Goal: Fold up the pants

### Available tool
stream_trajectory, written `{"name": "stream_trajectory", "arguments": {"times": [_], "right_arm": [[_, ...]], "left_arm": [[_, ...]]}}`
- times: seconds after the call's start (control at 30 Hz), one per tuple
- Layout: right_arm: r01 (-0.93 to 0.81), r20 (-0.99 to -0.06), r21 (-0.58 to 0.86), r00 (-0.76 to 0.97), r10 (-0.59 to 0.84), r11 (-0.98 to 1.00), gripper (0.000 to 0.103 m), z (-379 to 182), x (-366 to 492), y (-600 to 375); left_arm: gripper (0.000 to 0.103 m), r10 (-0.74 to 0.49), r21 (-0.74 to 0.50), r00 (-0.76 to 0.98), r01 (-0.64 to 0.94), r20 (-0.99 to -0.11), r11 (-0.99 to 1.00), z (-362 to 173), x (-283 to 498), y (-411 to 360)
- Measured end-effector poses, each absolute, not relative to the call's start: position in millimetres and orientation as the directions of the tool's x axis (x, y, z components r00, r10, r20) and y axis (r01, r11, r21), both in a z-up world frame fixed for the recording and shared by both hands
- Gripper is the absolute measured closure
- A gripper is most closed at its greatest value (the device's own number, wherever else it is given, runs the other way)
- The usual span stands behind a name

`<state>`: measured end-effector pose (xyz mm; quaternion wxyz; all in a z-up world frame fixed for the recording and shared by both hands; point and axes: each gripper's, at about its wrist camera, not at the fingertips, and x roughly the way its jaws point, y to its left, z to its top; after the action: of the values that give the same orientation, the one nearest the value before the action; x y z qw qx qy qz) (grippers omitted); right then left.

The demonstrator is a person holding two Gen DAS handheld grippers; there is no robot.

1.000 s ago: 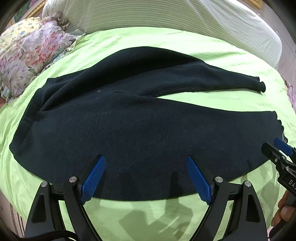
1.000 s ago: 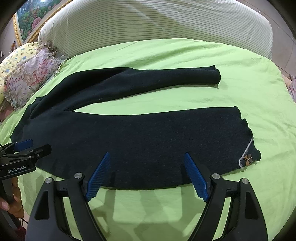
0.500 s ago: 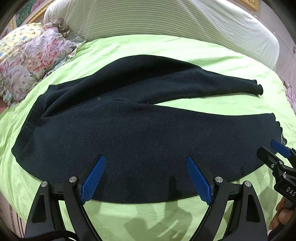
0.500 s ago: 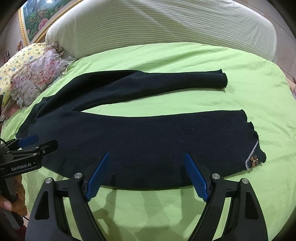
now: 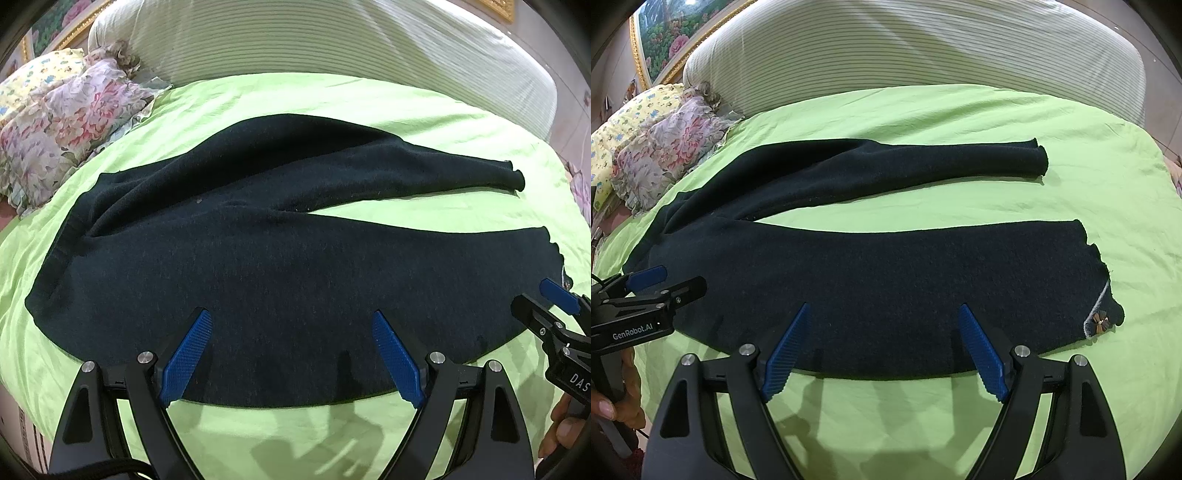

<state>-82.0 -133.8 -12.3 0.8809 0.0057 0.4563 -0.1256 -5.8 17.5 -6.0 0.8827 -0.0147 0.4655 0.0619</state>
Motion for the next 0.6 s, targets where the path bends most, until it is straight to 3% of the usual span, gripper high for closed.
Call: {"name": "stream_trajectory", "arguments": {"times": [0.23, 0.6], "right_arm": [[0.226, -0.805, -0.057, 0.566, -0.178, 0.972, 0.021, -9.5, -79.5, -131.4], [0.223, -0.802, -0.115, 0.554, -0.223, 0.968, 0.021, -13.1, -77.8, -131.9]], "left_arm": [[0.014, 0.092, 0.033, 0.561, -0.114, -0.823, 0.993, -5.6, -4.2, 17.9], [0.014, 0.087, 0.028, 0.551, -0.115, -0.830, 0.993, -8.8, 0.5, 18.5]]}}
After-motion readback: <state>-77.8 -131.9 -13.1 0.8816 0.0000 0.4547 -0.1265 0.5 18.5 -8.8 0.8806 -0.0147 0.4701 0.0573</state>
